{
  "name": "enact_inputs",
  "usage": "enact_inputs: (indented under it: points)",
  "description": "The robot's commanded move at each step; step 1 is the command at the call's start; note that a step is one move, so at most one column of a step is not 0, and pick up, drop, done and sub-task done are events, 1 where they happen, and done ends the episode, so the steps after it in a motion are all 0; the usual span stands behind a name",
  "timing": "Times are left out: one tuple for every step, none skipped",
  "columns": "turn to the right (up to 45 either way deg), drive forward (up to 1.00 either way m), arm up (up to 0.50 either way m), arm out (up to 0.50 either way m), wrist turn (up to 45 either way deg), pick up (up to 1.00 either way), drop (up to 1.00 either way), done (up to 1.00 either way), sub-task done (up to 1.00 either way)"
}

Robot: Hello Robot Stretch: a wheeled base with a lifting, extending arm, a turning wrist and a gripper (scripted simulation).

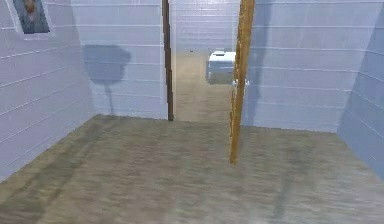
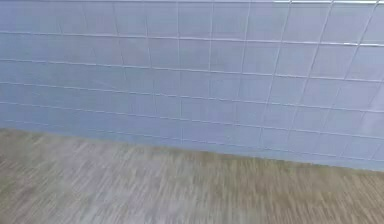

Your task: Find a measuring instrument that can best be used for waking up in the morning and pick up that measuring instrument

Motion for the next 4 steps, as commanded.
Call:
enact_inputs:
  points:
    - [0.0,1.00,0.00,0.00,0.0,0.00,0.00,0.00,0.00]
    - [0.0,0.70,0.00,0.00,0.0,0.00,0.00,0.00,0.00]
    - [3.0,0.00,0.00,0.00,0.0,0.00,0.00,0.00,0.00]
    - [0.0,1.00,0.00,0.00,0.0,0.00,0.00,0.00,0.00]
